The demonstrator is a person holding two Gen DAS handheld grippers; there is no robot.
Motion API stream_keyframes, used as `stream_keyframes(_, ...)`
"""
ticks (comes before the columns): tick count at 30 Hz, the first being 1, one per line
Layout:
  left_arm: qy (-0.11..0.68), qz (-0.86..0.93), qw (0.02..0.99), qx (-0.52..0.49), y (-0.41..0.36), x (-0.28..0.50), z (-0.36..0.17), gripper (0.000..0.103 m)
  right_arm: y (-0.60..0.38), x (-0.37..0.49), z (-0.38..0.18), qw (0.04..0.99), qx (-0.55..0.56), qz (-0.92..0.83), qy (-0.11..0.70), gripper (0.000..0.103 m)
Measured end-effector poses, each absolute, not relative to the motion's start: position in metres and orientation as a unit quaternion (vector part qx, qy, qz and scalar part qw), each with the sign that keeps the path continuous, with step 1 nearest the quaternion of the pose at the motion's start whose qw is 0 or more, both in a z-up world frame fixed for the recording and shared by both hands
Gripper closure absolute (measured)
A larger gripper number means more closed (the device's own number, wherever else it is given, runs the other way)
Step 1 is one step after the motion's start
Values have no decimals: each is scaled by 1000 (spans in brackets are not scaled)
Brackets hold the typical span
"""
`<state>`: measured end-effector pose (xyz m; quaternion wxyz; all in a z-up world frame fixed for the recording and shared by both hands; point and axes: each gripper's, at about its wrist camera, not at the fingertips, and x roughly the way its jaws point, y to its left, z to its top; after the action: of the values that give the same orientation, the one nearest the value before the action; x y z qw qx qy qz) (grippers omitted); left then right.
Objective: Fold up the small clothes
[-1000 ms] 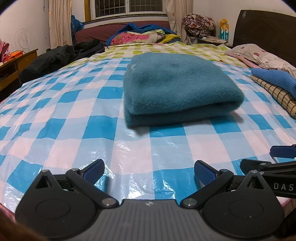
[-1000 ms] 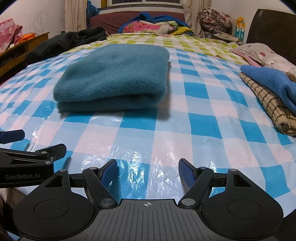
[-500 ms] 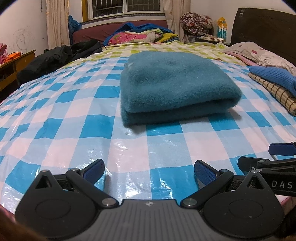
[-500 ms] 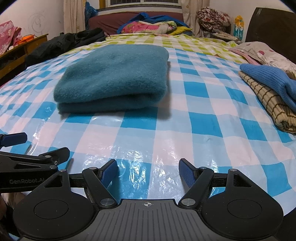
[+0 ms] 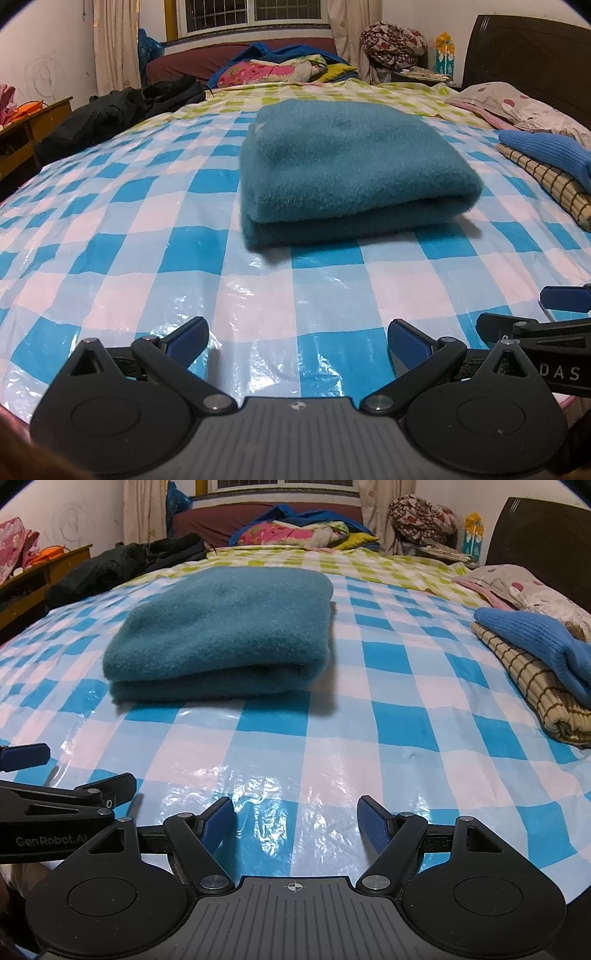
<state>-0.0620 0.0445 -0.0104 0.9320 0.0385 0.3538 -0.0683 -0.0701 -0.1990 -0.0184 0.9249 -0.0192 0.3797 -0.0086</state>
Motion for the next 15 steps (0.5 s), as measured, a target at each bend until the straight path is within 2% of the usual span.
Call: stream_keyframes(15,360,-67,930,31,45,-62,-11,0,-198,-71,-18,924,-21,-18,381,28)
